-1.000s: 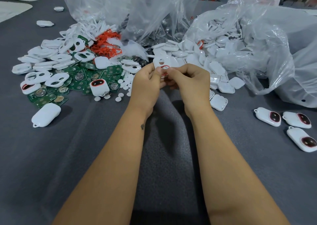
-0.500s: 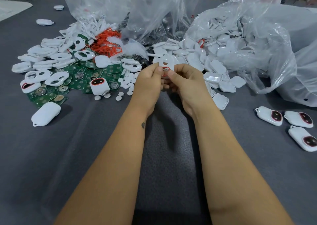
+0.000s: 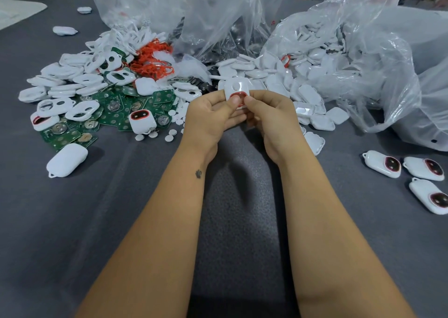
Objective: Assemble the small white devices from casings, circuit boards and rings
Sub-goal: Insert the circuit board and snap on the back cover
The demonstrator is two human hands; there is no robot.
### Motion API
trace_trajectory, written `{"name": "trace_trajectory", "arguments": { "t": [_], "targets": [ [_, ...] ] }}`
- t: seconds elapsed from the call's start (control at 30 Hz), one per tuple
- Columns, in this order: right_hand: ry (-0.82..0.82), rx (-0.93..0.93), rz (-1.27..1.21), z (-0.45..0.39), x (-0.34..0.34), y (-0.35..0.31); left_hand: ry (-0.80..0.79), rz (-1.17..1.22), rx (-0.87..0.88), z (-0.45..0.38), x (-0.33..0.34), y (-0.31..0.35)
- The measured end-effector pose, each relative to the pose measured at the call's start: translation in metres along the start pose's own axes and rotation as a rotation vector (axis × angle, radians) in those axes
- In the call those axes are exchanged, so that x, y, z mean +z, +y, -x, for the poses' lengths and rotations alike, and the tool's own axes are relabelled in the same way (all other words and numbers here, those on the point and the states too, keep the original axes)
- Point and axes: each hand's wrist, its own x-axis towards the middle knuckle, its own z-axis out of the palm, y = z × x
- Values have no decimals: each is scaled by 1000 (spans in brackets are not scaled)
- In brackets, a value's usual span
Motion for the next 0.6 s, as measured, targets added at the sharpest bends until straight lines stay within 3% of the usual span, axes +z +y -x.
{"name": "trace_trajectory", "arguments": {
  "t": [0.13,0.27,0.47,0.6],
  "targets": [
    [-43,-34,25,3,1,-1,35,27,-35,-1,-1,2],
    [41,-87,-5,3,2,-3,63,71,-76,-3,-1,4],
    [132,-354,454,3,6,4,110,33,-32,-2,2,2],
    [135,-444,589,1,5,8,96,-44,-31,-2,3,2]
  ]
}}
